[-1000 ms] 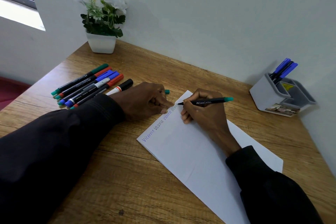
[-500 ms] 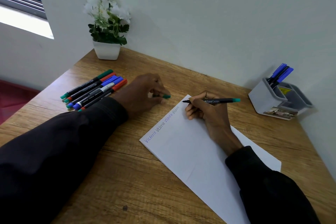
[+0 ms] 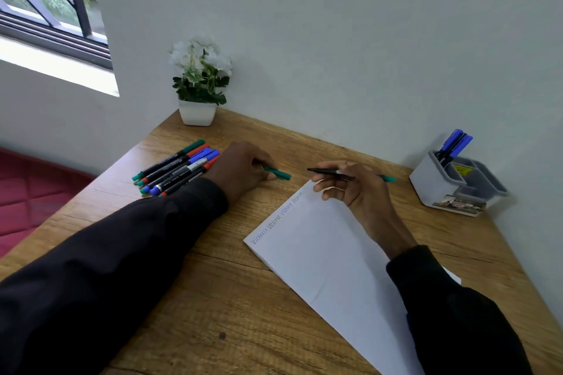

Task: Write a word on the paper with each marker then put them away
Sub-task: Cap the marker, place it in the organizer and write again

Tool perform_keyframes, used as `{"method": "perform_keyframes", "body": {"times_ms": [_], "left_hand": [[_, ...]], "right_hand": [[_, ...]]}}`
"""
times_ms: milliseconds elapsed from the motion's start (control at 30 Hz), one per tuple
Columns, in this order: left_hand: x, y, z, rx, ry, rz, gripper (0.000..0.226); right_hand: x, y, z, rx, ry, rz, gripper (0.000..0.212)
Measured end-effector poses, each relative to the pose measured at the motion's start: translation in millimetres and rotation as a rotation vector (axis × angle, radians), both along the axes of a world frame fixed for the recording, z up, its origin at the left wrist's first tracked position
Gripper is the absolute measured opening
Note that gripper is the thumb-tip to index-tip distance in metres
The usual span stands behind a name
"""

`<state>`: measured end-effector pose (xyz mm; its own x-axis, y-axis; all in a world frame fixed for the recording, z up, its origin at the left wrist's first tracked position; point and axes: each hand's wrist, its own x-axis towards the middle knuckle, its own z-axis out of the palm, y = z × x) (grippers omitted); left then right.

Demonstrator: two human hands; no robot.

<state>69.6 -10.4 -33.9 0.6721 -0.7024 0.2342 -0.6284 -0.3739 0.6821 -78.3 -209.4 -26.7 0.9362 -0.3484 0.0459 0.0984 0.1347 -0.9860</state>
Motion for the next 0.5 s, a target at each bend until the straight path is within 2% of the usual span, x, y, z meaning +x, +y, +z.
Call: {"method": "perform_keyframes", "body": {"times_ms": [200,300,433,500], "left_hand": [[-15,6,13,-0.256,0.226,-0.032,0.017],[-24,13,19,-0.352,0.275,-0.054,0.018],[-33,22,28,-0.390,0.315,-0.044,0.020],[-35,26,30,-0.392,0.308,-0.049,0.020]], "right_hand": [[-26,18,22,-0.217,-0.158,-0.046,0.007],[-39,23,27,-0.245,-0.182,-0.081,0.015],[-50,32,34,-0.166,-0.207,-0.077,0.027],[-52,36,36,-0.168,-0.207,-0.075,0.024]]}}
